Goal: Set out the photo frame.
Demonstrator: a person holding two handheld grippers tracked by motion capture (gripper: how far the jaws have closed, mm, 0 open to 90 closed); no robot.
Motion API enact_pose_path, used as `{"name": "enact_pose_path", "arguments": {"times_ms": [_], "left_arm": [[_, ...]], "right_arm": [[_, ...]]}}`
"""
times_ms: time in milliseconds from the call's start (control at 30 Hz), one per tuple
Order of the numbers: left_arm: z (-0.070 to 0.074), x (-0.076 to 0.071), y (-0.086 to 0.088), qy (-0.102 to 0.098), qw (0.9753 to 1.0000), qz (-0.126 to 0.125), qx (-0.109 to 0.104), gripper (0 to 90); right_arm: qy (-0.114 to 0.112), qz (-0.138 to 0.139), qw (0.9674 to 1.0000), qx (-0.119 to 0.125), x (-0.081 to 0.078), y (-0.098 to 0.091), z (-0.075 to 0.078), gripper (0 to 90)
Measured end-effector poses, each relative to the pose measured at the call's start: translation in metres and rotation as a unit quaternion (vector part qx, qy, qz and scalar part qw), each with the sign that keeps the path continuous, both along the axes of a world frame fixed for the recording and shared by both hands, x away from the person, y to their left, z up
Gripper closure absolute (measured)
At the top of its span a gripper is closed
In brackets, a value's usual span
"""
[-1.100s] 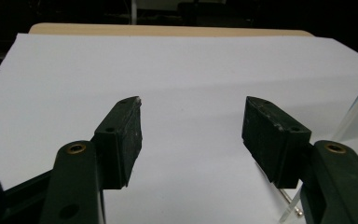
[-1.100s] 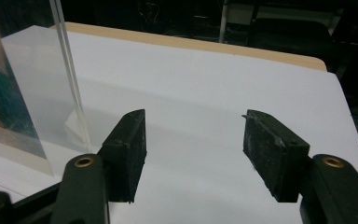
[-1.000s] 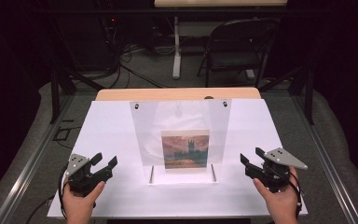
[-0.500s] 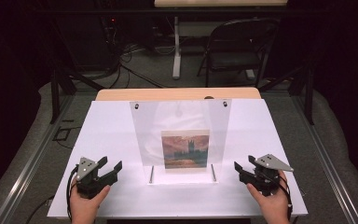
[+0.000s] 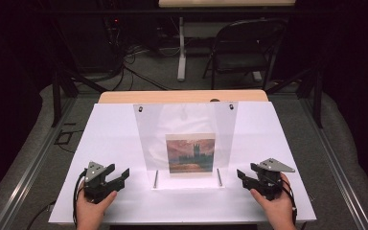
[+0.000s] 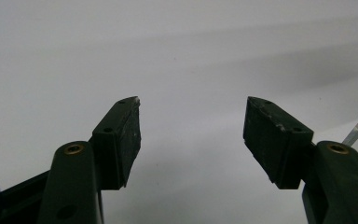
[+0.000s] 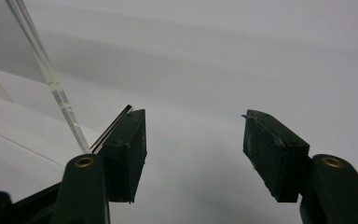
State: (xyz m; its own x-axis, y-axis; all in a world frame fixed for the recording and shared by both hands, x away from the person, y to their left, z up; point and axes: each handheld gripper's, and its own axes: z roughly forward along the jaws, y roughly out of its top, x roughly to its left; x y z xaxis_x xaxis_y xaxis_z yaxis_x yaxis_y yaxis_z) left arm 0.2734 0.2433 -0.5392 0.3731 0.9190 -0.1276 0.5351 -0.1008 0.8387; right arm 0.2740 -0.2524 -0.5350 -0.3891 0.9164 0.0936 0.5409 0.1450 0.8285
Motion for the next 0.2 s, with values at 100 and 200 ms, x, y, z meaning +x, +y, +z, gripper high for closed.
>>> {"name": "enact_pose_path", "arguments": {"times_ms": [100, 200], "left_arm": [[-0.0006, 0.0007, -0.0005, 0.004, 1.0, -0.002, 0.0, 36.5], [-0.0009, 0.0012, -0.0015, 0.006, 1.0, -0.003, 0.003, 36.6]], "right_arm": [[0.008, -0.001, 1.0, 0.005, 0.0011, -0.0009, -0.0018, 39.3], [0.016, 0.001, 0.9999, 0.006, 0.0018, -0.0019, -0.0028, 39.3]]}}
